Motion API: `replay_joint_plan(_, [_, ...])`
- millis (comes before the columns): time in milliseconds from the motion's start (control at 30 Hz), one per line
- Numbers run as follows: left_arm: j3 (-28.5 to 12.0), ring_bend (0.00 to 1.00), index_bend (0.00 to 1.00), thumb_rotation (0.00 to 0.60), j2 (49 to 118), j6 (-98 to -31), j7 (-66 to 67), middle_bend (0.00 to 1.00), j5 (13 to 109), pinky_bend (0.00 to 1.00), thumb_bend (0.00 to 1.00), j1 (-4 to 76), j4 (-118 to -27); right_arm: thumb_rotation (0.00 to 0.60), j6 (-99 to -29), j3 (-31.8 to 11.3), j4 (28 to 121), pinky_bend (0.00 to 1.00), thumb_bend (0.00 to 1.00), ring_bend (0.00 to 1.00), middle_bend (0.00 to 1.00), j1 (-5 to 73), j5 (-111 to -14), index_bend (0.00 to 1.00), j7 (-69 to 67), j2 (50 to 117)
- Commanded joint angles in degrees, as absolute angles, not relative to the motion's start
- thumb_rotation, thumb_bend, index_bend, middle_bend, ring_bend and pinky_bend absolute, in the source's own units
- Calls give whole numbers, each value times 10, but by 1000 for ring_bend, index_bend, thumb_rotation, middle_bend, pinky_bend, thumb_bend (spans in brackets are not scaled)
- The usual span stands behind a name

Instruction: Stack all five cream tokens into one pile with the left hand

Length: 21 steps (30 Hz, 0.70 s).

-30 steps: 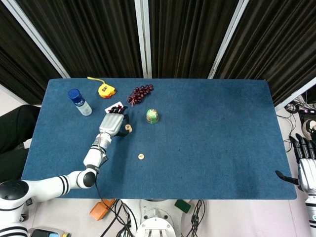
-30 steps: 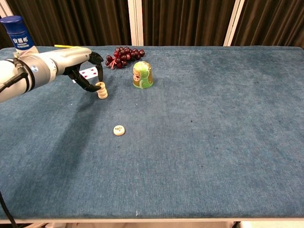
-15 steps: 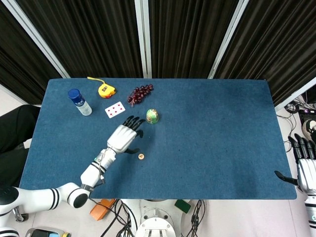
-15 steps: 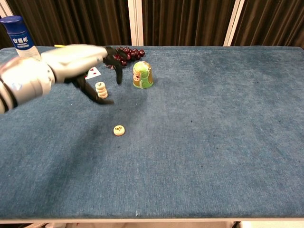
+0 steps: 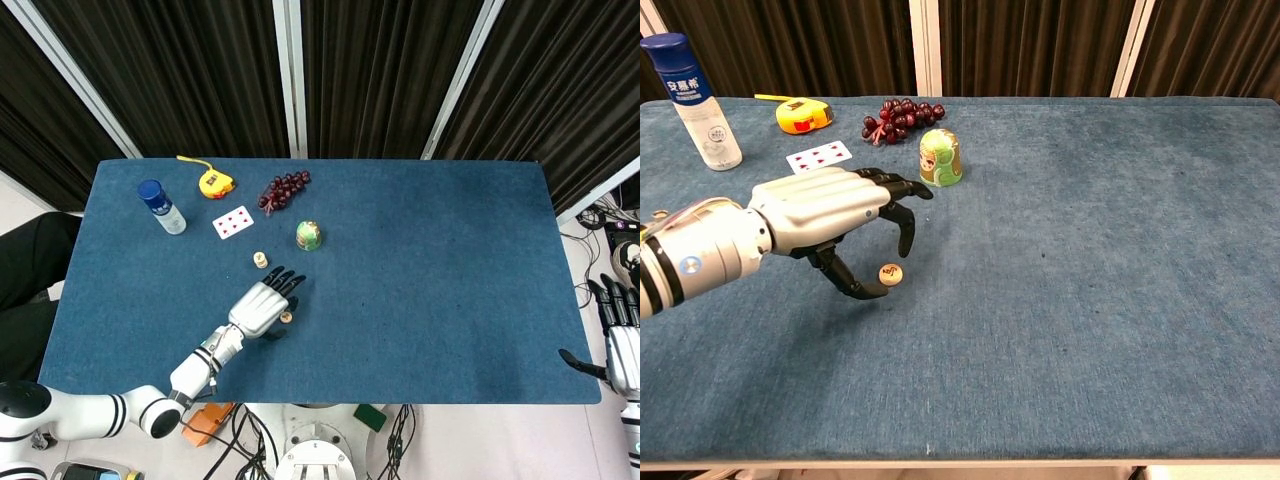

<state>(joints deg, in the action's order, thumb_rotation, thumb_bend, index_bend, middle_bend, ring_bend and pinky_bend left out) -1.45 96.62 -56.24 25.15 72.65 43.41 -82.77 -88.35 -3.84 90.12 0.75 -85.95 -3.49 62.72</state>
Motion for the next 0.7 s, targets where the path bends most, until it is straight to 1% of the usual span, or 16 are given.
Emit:
replay_joint_plan(33, [-19, 0, 415, 550, 971, -557, 254, 16, 719, 0, 276, 433, -818, 600, -883, -39, 901, 0, 63, 0, 0, 8, -859, 0, -35, 627])
replay_joint_plan(400, [-28, 0, 415, 549, 985, -543, 261, 16, 709, 0, 291, 434, -804, 600, -881, -40, 903, 0, 63, 0, 0, 9, -859, 0, -32, 627])
replay_joint_plan(700, [-33, 0, 440, 550, 990, -536, 265, 16, 700, 0, 301, 434, -794, 600, -878, -41, 901, 0, 63, 0, 0, 9, -856, 0, -33, 628])
